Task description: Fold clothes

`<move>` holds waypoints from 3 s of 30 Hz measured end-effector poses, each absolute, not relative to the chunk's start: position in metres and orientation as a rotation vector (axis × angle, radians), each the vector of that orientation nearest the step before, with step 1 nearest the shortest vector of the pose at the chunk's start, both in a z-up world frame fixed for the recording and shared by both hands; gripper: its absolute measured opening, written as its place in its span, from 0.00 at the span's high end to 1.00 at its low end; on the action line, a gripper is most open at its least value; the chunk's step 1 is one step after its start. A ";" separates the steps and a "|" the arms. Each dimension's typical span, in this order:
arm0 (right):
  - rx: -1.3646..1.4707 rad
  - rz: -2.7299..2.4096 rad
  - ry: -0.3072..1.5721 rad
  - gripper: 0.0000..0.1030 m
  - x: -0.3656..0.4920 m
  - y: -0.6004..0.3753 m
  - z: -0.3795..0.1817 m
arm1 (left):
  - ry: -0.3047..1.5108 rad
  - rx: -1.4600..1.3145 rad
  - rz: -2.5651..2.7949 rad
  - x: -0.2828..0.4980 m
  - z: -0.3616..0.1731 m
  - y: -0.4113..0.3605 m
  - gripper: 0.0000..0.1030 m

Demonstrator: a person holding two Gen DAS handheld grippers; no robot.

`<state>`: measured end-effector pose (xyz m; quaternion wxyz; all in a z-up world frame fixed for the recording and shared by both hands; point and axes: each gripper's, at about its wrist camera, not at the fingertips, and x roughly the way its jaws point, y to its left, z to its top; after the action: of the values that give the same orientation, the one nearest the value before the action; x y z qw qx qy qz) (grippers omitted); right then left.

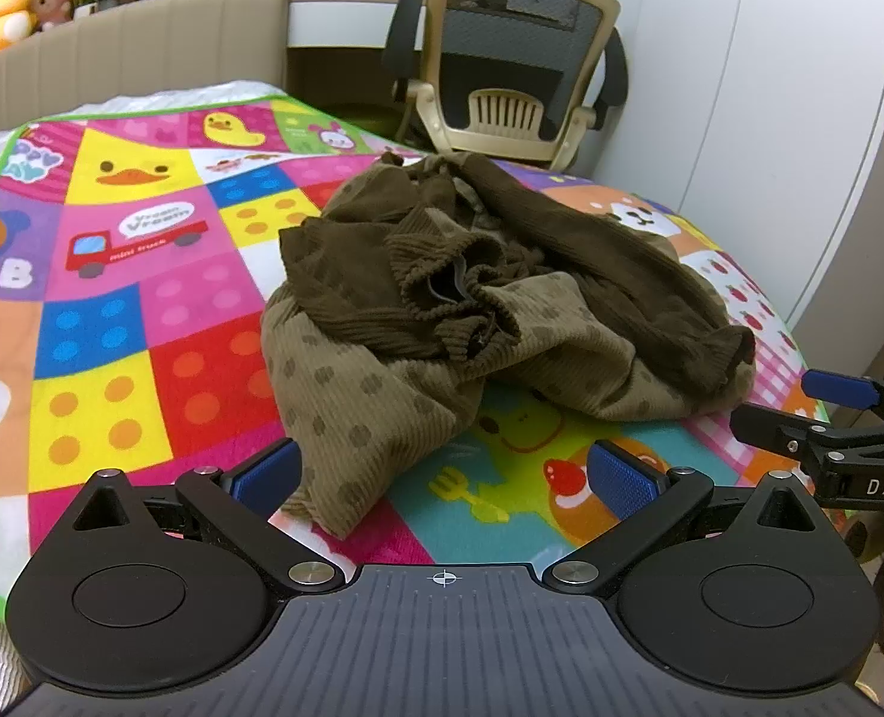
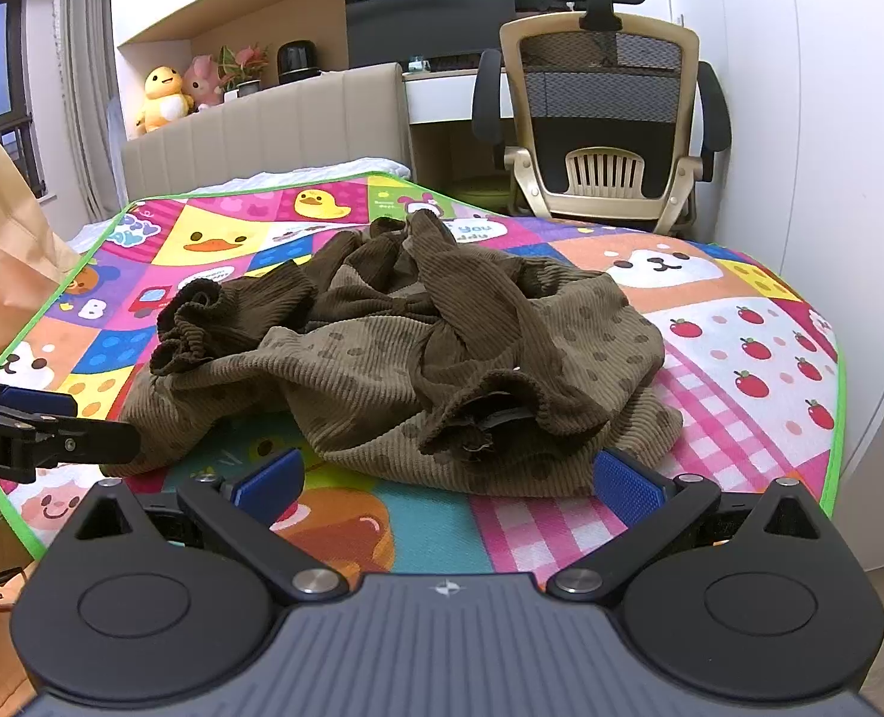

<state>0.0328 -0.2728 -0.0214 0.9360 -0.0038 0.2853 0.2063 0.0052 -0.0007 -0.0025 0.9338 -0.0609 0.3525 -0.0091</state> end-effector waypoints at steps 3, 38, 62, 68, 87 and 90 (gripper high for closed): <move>-0.007 0.422 0.584 0.00 0.033 -0.273 -0.022 | 0.723 -0.125 -0.018 0.005 -0.003 -0.001 0.00; 0.154 0.517 0.792 0.00 0.204 -0.256 -0.042 | 0.772 -0.083 -0.129 0.084 -0.016 0.010 0.00; -0.002 0.680 0.809 0.00 0.108 -0.214 -0.037 | 0.752 -0.122 -0.172 0.120 -0.019 0.064 0.00; -0.232 0.633 0.538 0.00 0.102 -0.210 0.004 | 0.758 -0.078 -0.164 0.119 -0.019 0.072 0.64; -0.706 0.058 0.429 0.96 0.275 -0.233 0.020 | 0.466 0.041 0.393 0.168 0.027 0.220 0.87; -0.491 -0.012 0.530 0.85 0.304 -0.271 0.027 | 0.489 -0.028 0.405 0.161 0.028 0.236 0.75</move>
<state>0.3043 -0.2715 0.0271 0.9354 -0.2402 0.2595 -0.0061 0.1613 0.2362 0.0275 0.9499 -0.0139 0.2404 0.1992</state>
